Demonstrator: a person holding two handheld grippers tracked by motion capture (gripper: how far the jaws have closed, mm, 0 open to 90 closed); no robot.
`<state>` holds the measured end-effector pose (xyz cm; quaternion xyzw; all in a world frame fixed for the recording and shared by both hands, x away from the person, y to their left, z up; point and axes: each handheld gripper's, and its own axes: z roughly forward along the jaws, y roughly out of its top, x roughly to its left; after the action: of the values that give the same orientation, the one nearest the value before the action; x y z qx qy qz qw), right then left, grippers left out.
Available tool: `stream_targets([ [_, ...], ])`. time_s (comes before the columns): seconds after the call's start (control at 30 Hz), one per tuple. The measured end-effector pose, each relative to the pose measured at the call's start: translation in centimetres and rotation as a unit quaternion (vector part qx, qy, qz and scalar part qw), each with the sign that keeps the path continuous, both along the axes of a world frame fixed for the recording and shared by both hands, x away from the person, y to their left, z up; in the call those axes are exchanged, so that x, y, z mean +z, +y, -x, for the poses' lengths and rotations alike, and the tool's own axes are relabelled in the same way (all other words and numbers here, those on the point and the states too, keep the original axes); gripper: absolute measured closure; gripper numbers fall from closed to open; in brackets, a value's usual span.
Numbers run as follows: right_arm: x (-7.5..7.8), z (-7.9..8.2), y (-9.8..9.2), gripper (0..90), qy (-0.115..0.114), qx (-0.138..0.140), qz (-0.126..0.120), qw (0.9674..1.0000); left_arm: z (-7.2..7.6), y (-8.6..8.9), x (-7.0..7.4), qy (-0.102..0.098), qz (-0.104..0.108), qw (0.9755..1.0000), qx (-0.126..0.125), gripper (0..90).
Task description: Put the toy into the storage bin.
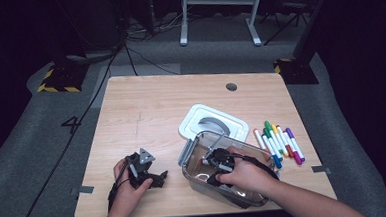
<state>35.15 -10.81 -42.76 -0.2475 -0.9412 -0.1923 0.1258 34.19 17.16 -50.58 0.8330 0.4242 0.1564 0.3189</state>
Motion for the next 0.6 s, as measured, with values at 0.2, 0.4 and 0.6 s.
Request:
stream_targets([
  [0.2,-0.8,0.0,0.2,69.5,0.008,0.001,0.009,0.9999,0.0,0.0,0.0,0.0,0.0,1.0,0.0,0.1],
  [0.4,0.7,-0.6,-0.7,58.7,-0.067,-0.026,-0.028,0.997,0.0,0.0,0.0,0.0,0.0,1.0,0.0,0.1],
  [0.6,3.5,-0.7,-2.4,58.1,-0.127,-0.055,-0.061,0.9885,0.0,0.0,0.0,0.0,0.0,1.0,0.0,0.1],
])
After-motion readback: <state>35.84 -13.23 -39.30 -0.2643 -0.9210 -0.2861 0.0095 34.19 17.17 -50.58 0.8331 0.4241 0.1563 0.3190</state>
